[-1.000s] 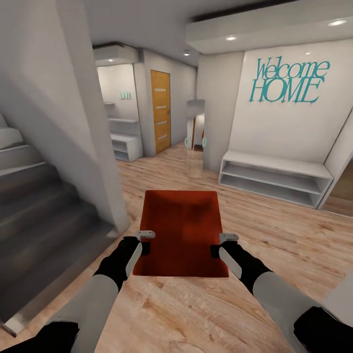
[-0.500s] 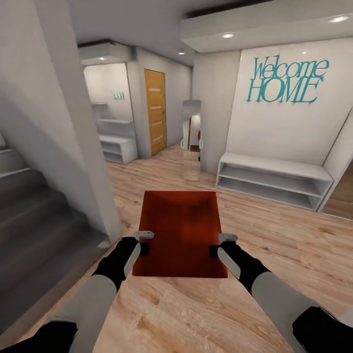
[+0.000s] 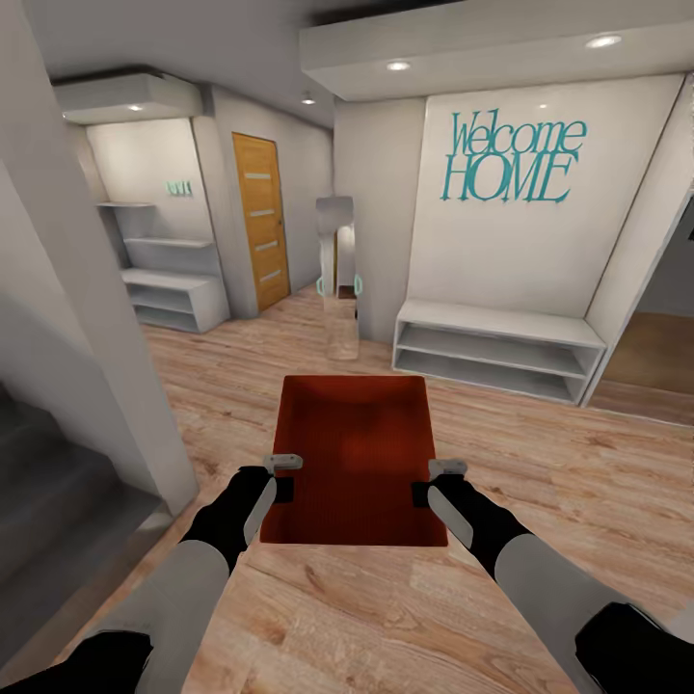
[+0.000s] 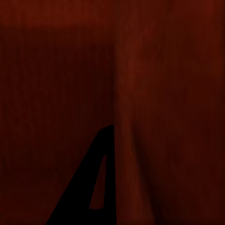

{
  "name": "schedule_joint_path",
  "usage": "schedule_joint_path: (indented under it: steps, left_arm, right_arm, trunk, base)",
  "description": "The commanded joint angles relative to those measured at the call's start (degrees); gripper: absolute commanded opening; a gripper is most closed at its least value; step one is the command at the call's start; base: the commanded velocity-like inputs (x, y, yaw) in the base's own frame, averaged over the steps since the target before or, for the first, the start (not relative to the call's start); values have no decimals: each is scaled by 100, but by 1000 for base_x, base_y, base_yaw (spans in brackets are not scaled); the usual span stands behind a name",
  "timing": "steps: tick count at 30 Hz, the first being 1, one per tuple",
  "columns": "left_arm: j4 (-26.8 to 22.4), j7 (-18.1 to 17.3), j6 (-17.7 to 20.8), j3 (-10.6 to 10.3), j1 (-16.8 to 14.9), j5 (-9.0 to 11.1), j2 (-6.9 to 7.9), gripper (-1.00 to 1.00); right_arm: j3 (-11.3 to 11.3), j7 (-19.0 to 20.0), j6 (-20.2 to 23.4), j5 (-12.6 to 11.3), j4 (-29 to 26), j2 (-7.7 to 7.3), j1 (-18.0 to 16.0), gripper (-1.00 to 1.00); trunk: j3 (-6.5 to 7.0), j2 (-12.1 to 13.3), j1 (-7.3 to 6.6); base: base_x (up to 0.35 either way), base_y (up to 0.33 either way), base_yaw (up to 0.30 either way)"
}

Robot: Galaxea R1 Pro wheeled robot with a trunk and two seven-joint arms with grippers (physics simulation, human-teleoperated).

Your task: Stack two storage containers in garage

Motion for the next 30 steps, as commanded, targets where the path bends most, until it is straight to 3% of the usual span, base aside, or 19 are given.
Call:
schedule_joint_path:
  steps: [1,30]
  left_arm:
    - [-8,96,67,26,-2,-200,7,-100]
    - [-8,96,67,26,-2,-196,7,-100]
  right_arm:
    - [-137,-359,-475,214,-17,-255,-11,-100]
    - [-131,-343,-475,223,-17,-260,-11,-100]
  trunk:
    - [-12,-13,7]
    - [-12,-13,7]
  base:
    - [323,0,-44]
    - [323,0,-3]
